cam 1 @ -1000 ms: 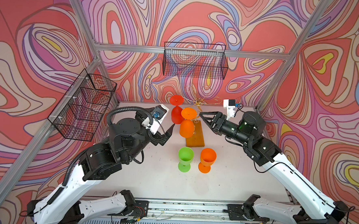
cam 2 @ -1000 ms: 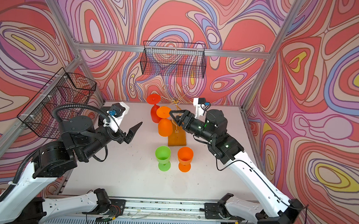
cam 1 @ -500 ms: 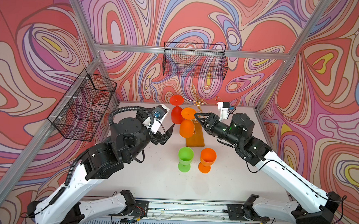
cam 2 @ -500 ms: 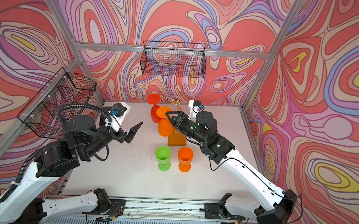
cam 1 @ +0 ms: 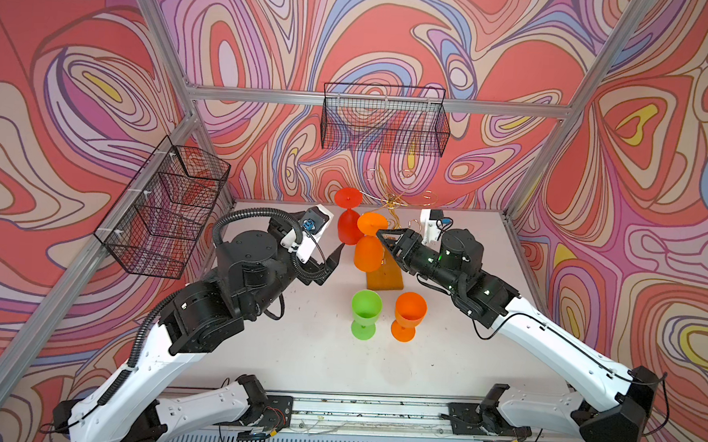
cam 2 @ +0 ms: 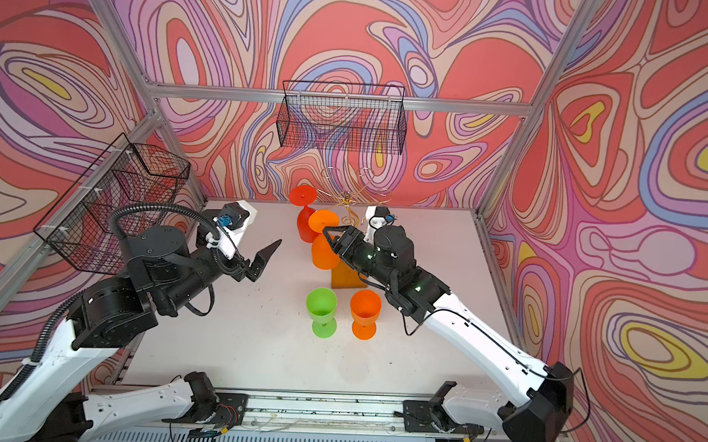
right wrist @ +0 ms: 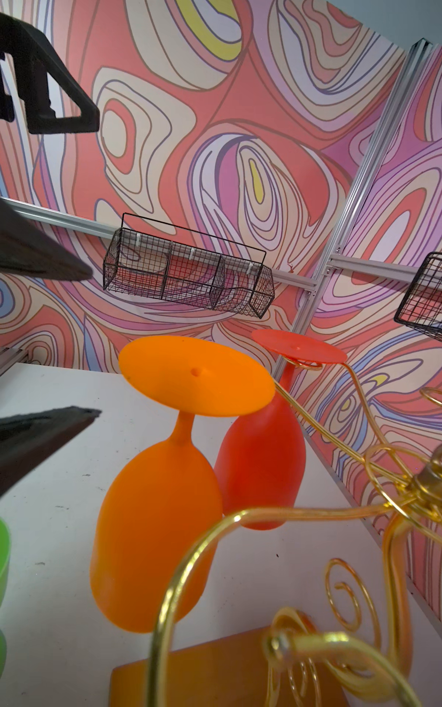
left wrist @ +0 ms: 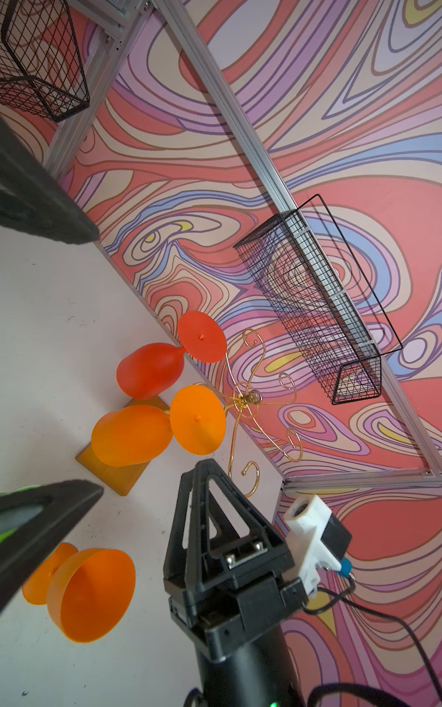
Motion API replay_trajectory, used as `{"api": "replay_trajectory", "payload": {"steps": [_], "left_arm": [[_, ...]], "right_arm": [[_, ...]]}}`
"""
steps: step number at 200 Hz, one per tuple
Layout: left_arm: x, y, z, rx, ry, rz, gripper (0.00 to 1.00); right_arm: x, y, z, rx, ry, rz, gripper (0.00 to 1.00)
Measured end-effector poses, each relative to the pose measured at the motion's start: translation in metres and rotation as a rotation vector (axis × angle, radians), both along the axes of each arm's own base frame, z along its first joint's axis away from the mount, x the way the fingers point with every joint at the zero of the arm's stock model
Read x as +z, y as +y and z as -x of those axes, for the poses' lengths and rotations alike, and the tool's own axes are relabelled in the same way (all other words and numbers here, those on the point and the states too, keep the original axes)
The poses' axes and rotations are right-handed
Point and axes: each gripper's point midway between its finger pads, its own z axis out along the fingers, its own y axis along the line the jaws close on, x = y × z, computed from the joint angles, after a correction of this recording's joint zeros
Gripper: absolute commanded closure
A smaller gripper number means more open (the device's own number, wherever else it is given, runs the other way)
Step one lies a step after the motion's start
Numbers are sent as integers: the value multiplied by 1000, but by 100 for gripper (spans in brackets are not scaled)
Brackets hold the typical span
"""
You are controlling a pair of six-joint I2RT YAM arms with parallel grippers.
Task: Take the wine glass off the wine glass rack
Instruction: 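Reach the right gripper to the foot of the orange glass on the rack, then close the right gripper on the orange glass's foot on the rack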
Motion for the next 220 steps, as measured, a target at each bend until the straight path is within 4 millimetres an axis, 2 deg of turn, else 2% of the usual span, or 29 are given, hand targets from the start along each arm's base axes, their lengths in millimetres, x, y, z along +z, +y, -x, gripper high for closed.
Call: {"api": "replay_trajectory", "payload": {"steps": [74,162,220], "left_arm": [[1,2,2,-6,-4,4,5],[1,2,2,-9,-3,5,5],[0,2,1,-9,-3,4,5]], "right_arm": [[-20,9,-15,-18,20,31,54],[-1,8,-21,-43,-31,10,58],[-11,12,-26,-48,-22,32,62]]}}
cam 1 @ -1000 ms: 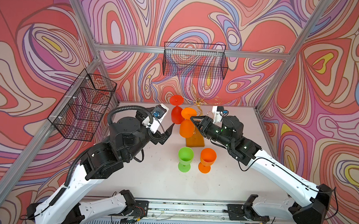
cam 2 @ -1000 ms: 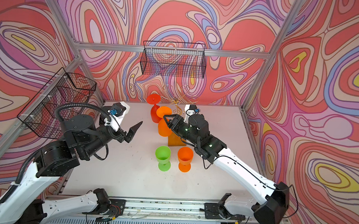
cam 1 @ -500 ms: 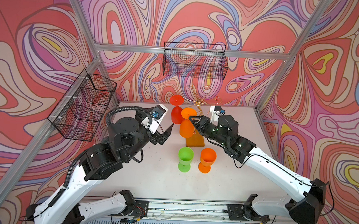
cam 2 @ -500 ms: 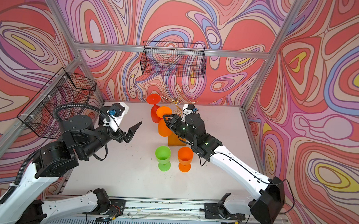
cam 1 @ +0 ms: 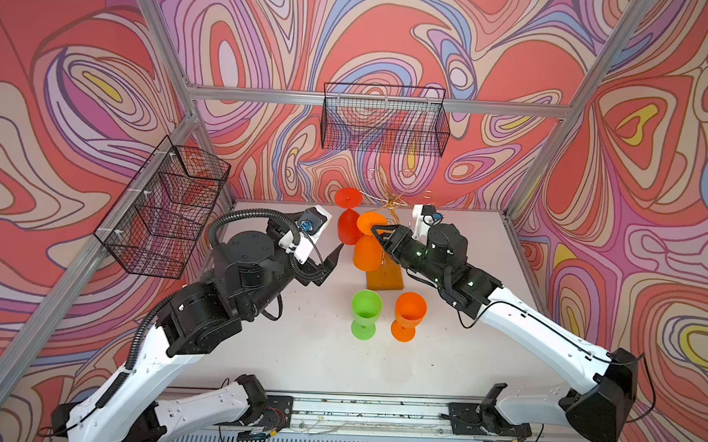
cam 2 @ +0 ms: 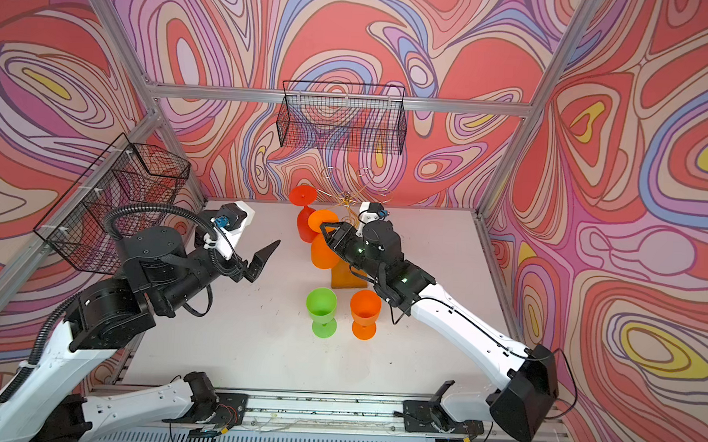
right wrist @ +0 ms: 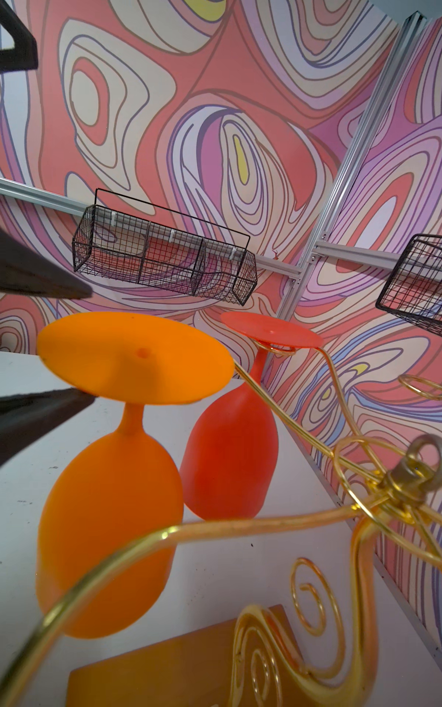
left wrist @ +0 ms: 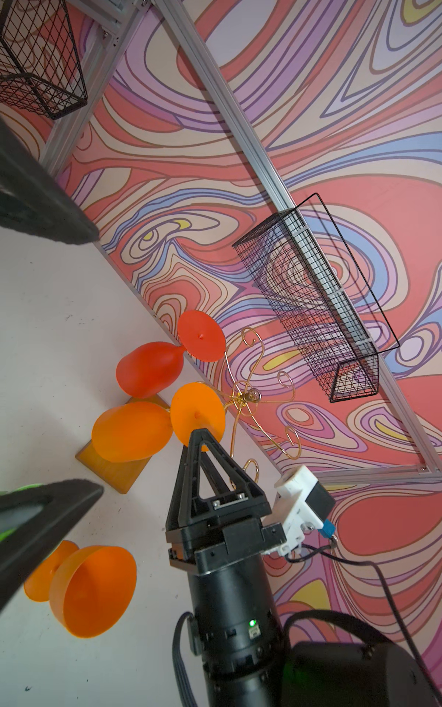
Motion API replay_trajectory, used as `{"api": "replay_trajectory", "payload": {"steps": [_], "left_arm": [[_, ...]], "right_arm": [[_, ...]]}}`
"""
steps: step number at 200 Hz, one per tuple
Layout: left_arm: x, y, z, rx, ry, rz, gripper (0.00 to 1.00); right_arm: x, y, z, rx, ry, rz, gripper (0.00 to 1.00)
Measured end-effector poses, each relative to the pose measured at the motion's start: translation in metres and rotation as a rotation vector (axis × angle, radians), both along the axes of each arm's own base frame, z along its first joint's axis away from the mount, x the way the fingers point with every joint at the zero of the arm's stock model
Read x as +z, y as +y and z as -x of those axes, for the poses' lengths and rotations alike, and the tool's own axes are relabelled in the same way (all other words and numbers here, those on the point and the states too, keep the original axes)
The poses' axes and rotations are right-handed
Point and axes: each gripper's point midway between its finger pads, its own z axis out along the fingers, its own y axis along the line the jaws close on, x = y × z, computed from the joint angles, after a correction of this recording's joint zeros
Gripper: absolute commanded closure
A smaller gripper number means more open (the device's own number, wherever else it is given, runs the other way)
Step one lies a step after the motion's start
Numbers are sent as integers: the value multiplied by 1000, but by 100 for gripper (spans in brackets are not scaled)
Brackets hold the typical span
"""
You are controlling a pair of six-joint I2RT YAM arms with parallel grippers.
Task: Take the wine glass off the wine glass rack
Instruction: 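Close the right gripper on the orange glass's foot on the rack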
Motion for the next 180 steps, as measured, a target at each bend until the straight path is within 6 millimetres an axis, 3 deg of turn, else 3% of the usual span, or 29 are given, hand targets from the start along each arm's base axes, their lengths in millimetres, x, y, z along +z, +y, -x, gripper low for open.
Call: {"api": "replay_trajectory", "payload": {"steps": [65,180], "left_arm": [[0,1,-1,1,-4,-9,5],[0,1,0,1,-7,-12,5]], "right_arm": [[8,-1,-2,-11,-23,1,72],[4,-2,-1,-11,-11,18,87]]}}
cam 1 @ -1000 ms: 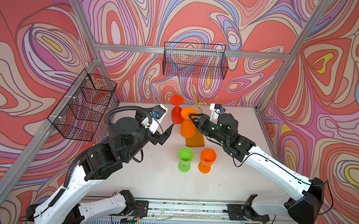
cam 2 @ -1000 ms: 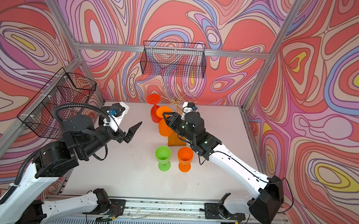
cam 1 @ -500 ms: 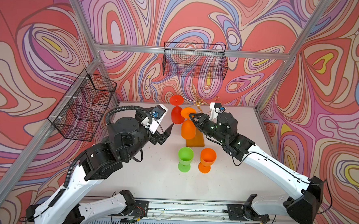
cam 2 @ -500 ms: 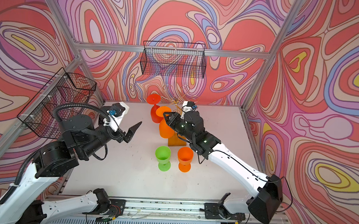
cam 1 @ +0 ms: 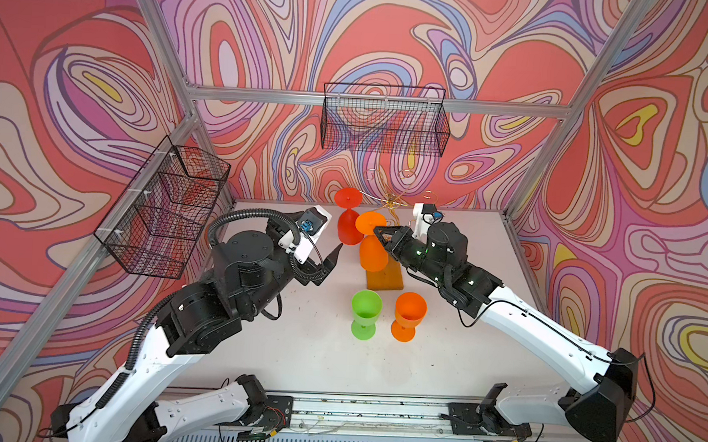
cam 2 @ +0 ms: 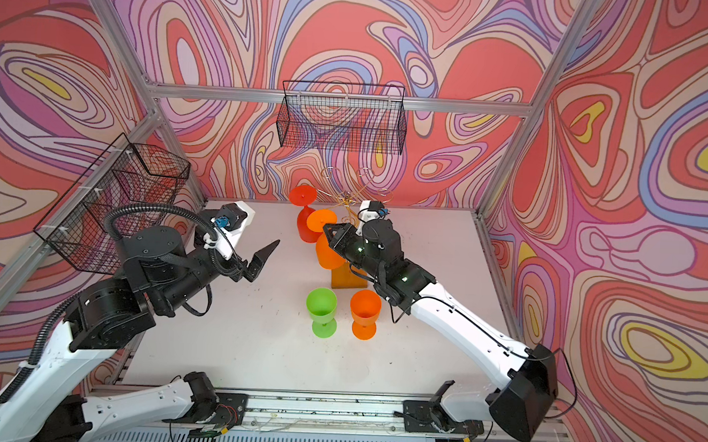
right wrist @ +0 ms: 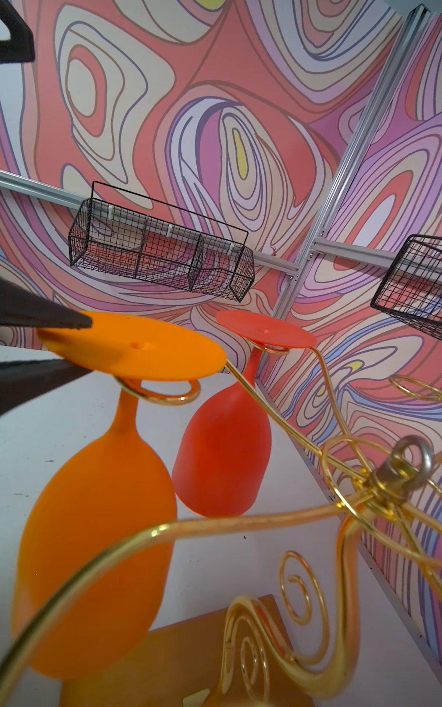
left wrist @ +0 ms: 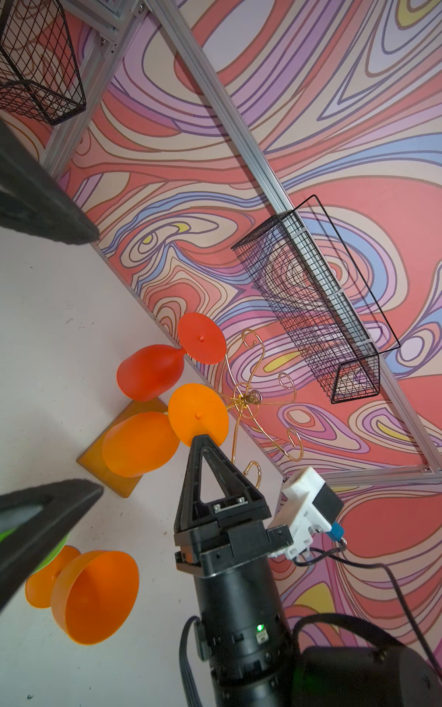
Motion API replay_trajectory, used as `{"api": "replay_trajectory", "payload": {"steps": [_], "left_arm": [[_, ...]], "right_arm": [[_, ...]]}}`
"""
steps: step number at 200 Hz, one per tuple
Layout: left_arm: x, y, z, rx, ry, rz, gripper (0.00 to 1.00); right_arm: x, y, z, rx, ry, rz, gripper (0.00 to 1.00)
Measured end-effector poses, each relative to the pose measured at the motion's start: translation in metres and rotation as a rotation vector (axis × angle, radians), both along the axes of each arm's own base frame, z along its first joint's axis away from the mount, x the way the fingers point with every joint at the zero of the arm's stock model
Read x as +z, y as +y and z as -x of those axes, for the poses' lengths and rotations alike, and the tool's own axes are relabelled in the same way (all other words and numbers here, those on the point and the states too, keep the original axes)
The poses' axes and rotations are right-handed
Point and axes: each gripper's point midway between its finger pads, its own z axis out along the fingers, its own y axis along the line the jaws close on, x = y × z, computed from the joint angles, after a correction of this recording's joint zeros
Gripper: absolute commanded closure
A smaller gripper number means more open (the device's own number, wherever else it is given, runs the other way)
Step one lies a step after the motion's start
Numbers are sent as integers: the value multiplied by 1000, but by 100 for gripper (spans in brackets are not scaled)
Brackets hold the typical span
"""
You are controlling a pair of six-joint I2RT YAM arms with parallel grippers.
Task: Take the wine glass off the wine glass rack
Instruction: 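Close the right gripper on the orange glass's foot on the rack, then lift the orange glass up off the rack hook with the right gripper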
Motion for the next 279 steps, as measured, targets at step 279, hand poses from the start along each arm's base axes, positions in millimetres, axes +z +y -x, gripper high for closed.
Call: {"api": "replay_trajectory", "payload": {"steps": [279], "left_arm": [[-2,-2,-1,-10,6,-6,5]], "right_arm": [[28,-24,9,-65,-65,-17,100]]}}
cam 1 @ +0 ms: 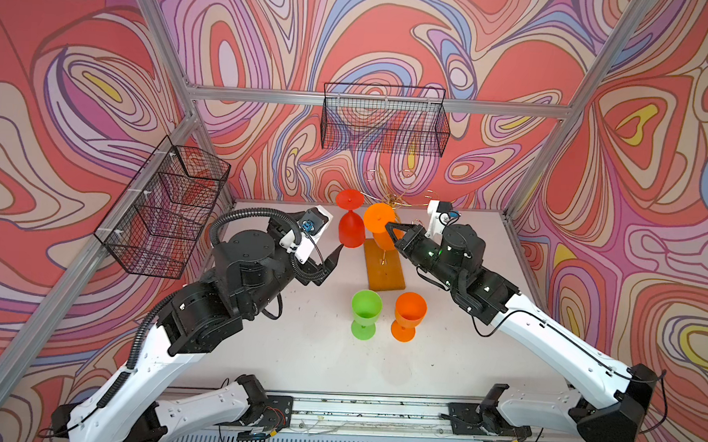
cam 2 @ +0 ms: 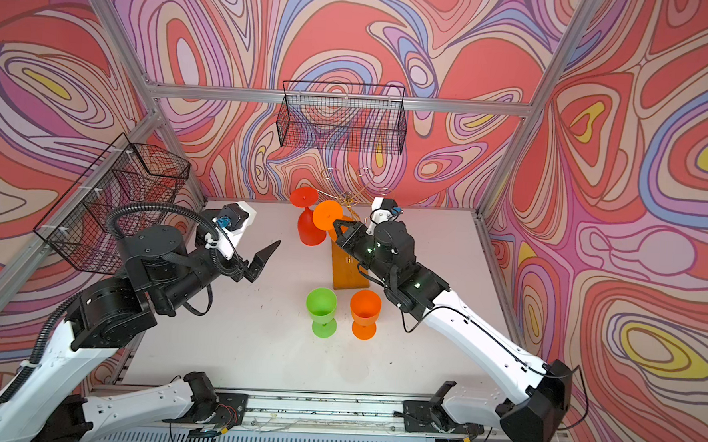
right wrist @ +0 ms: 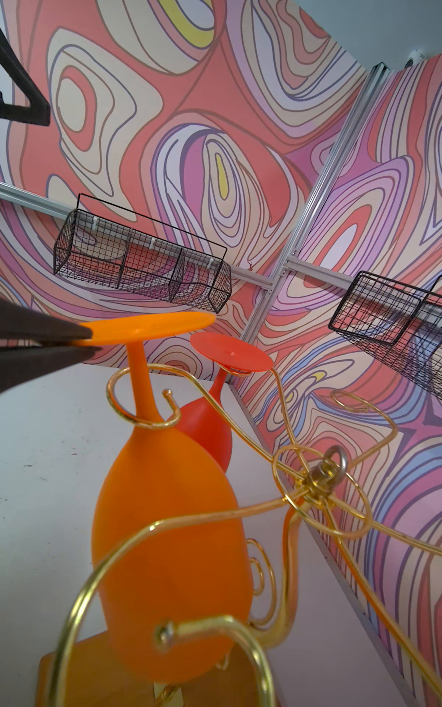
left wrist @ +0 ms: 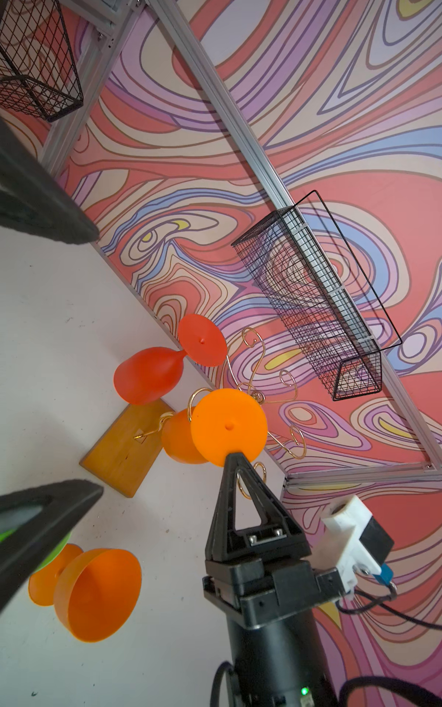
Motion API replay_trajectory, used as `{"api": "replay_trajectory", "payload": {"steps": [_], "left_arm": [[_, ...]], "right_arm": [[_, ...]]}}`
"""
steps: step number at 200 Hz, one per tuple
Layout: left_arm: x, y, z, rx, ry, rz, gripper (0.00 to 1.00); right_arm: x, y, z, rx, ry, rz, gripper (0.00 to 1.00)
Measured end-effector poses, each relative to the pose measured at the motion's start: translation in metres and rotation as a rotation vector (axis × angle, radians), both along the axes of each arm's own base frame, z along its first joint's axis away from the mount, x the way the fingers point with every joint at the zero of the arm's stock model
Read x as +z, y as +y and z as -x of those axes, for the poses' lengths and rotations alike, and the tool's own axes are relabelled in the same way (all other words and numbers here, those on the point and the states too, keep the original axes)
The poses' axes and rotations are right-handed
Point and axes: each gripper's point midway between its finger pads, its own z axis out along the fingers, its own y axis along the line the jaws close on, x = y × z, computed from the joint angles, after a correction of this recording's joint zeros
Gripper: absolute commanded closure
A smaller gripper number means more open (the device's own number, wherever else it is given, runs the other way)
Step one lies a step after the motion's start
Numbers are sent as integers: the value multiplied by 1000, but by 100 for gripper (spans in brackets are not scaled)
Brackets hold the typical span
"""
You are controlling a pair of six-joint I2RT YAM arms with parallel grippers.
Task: Take the wine glass off the wine glass rack
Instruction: 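Lift the orange glass up off the rack hook with the right gripper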
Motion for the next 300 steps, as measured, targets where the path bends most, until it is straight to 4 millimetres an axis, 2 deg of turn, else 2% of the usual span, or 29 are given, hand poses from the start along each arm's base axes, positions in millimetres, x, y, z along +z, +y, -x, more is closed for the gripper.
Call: {"api": "replay_trajectory", "payload": {"steps": [50,113,162,253,300], "left_arm": [[0,0,0,0,1,-1,5],[0,0,0,0,0,0,5],[1,1,1,0,-2,3,5],[-1,1,1,-1,2,-2,5],[-1,1,2,-3,3,-2,5]], "right_arm": [[-2,7,-3,20,5,-17,100],[-28,27,-11,68,73,-14,100],[-17,28,-13,69,49,-29,100],[-3,11,-29,42,37,-115,100],[-10,2,-38,49,81,-197,100]]}}
